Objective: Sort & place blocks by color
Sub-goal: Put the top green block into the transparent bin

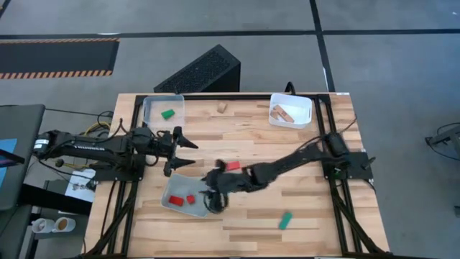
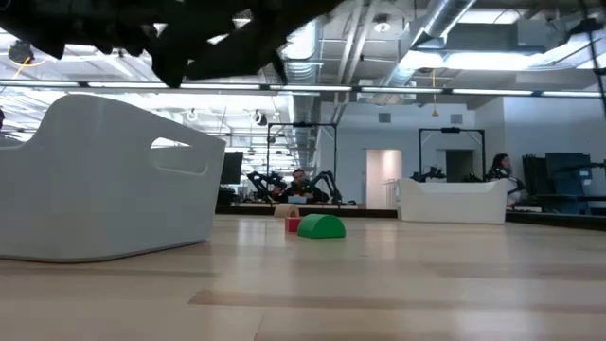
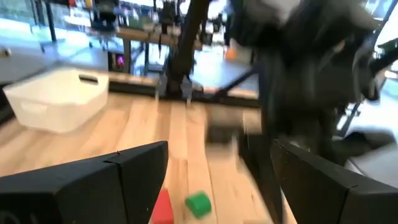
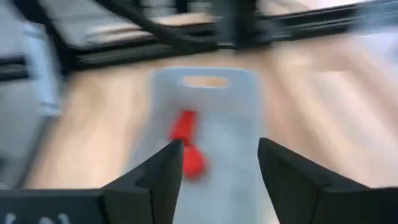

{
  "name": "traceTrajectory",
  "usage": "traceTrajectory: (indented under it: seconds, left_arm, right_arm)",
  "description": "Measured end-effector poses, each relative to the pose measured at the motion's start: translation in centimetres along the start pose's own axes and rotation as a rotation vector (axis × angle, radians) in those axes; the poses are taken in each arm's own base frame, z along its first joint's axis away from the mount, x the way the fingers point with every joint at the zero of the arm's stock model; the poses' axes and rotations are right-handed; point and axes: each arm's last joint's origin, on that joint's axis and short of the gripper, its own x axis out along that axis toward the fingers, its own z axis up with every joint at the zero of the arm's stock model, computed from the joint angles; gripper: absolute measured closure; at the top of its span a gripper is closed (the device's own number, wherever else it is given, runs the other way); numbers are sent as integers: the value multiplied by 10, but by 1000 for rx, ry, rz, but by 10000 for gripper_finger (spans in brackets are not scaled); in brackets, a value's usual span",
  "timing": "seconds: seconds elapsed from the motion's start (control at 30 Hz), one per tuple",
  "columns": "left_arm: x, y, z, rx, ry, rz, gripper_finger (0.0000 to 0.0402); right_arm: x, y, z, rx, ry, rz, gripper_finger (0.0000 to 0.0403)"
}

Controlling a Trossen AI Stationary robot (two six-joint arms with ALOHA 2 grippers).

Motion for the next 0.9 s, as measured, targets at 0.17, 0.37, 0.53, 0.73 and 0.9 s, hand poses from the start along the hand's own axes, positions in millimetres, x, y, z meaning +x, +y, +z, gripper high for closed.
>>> traceTrajectory:
  seconds: [0.17,0.37,0.53,0.73,0.9]
  left_arm:
    - [12,1,-7,13,60,37,129]
    - [44,7,-10,46,170,75,129]
    - [78,14,-19,71,280,84,129]
    - [120,14,-35,53,424,57,129]
    - [154,11,-51,48,548,88,129]
  right_arm:
    - [-60,21,16,-52,-74,-243,200]
    - [-103,40,0,-80,-150,-378,218]
    - [-116,39,-16,-31,-170,-451,223]
    - [-127,34,-29,13,-125,-529,224]
    - [-136,38,-36,5,-136,-579,224]
